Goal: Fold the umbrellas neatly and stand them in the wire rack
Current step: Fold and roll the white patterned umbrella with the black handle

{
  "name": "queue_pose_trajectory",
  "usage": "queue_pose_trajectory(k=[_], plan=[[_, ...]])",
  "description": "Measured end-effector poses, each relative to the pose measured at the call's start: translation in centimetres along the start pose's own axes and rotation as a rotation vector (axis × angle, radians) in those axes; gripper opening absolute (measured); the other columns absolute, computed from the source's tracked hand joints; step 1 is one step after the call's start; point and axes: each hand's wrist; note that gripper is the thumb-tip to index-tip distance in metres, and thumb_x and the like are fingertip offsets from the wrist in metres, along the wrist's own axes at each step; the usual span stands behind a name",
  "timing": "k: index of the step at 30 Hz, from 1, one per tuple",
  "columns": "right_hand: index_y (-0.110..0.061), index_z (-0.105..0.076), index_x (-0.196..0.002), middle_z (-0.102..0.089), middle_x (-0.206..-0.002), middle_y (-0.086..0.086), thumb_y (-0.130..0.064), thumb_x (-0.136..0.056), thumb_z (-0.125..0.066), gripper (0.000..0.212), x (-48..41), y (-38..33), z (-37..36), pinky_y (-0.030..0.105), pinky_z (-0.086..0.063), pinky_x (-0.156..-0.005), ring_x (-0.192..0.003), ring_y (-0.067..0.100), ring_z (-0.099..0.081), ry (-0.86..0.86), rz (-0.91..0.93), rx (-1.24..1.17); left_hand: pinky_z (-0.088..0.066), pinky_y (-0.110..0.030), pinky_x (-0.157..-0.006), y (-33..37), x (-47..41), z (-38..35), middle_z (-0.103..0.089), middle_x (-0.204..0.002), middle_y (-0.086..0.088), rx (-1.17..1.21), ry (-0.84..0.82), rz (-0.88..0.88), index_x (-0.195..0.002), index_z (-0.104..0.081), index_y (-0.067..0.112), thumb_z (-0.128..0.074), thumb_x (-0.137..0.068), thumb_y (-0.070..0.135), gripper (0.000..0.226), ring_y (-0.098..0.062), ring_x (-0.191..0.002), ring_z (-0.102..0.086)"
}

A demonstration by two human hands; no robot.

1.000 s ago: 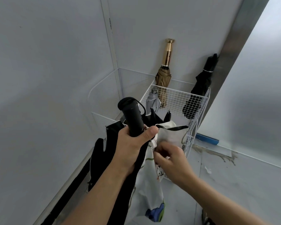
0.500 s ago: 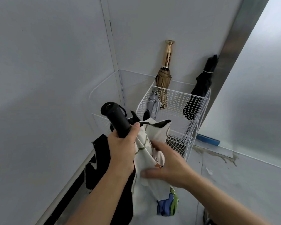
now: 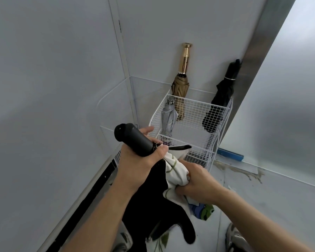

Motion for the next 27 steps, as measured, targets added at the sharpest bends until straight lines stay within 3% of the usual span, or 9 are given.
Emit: queue_pose_trajectory(k=[4,9,12,16,18,20,23,25,27], plan=[[-0.053,-0.054,-0.084,-0.066,-0.092,-0.013,-0.016,-0.069,-0.074,0.045,0.2,-0.4,0.1,0.040,-0.055,-0.080,-0.089,0.013,-0.063,-0.136,0.031,-0.107,-0.049,-0.030,-0.099,0.1,0.5,0.1,-0.074,-0.109,-0.007,0.119,-0.146,-0.053,-0.087,-0.071,0.012,-0.079,-0.074,0.003,0.018,-0.019,-0.116,-0.065],[-0.048,-0.058,-0.110,-0.066,-0.107,-0.015,-0.034,-0.063,-0.076,0.053,0.0,-0.4,0.4,0.038,-0.054,-0.092,-0.102,0.008,-0.063,-0.175,0.015,-0.246,-0.058,-0.040,-0.076,-0.1,0.5,-0.7,-0.066,-0.067,-0.018,0.256,0.034,0.121,-0.075,-0.058,-0.001,-0.069,-0.080,-0.009,0.014,-0.033,-0.076,-0.070],[-0.050,-0.039,-0.140,-0.049,-0.141,-0.018,-0.067,-0.054,-0.078,0.096,0.3,-0.8,1.2,0.034,-0.041,-0.110,-0.130,0.002,-0.047,-0.054,0.006,-0.373,-0.057,-0.040,-0.075,-0.7,-0.1,-0.3,-0.067,-0.067,-0.016,0.158,0.140,0.121,-0.072,-0.060,0.002,-0.075,-0.080,-0.001,0.017,-0.027,-0.070,-0.068],[-0.050,0.000,-0.152,-0.024,-0.158,-0.018,-0.076,-0.053,-0.077,0.128,1.3,-2.6,0.4,0.039,-0.036,-0.112,-0.141,0.009,-0.034,-0.011,0.021,0.063,-0.055,-0.025,-0.069,-0.9,-0.5,-0.3,-0.068,-0.071,-0.013,0.118,0.226,0.118,-0.071,-0.061,0.001,-0.079,-0.077,0.004,0.018,-0.021,-0.070,-0.068],[-0.043,0.000,-0.154,-0.040,-0.151,-0.008,-0.059,-0.069,-0.075,0.114,1.1,-2.4,-0.4,0.036,-0.046,-0.097,-0.129,0.019,-0.050,0.008,-0.004,0.324,-0.055,-0.022,-0.068,-0.7,-0.6,-0.2,-0.069,-0.069,-0.009,0.142,0.244,0.133,-0.071,-0.062,0.001,-0.076,-0.078,0.000,0.016,-0.019,-0.069,-0.069],[-0.040,-0.029,-0.148,-0.063,-0.129,-0.005,-0.038,-0.083,-0.069,0.077,0.3,-1.0,0.2,0.033,-0.050,-0.087,-0.112,0.022,-0.061,0.164,-0.098,0.366,-0.055,-0.024,-0.067,-0.6,-0.8,0.2,-0.070,-0.067,-0.009,0.161,0.241,0.162,-0.072,-0.062,-0.001,-0.075,-0.079,-0.003,0.014,-0.018,-0.067,-0.069],[-0.031,-0.074,-0.103,-0.074,-0.096,-0.007,-0.022,-0.086,-0.070,0.020,-0.5,1.2,2.5,0.034,-0.054,-0.085,-0.096,0.019,-0.068,0.425,-0.236,0.123,-0.058,-0.033,-0.072,-0.8,-0.8,0.6,-0.069,-0.069,-0.009,0.142,0.198,0.193,-0.062,-0.064,0.012,-0.074,-0.079,-0.004,0.026,-0.020,-0.070,-0.068],[-0.030,-0.075,-0.090,-0.073,-0.091,-0.010,-0.017,-0.084,-0.071,0.015,-0.6,2.4,3.9,0.037,-0.056,-0.088,-0.093,0.015,-0.069,0.503,-0.275,-0.050,-0.057,-0.040,-0.079,-1.0,-0.8,0.9,-0.069,-0.070,-0.009,0.136,0.199,0.211,-0.056,-0.064,0.020,-0.075,-0.079,-0.004,0.035,-0.023,-0.074,-0.068],[-0.026,-0.073,-0.101,-0.073,-0.099,-0.008,-0.018,-0.083,-0.075,0.019,-0.3,2.9,4.7,0.038,-0.055,-0.091,-0.097,0.014,-0.068,0.577,-0.231,-0.247,-0.057,-0.041,-0.079,-1.0,-1.0,0.9,-0.070,-0.069,-0.009,0.173,0.249,0.239,-0.054,-0.064,0.020,-0.074,-0.079,-0.004,0.036,-0.023,-0.072,-0.069]])
Point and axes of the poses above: each hand's wrist, its own x-axis away from the middle knuckle, its own z-axis out of the back of the hand, y = z × x
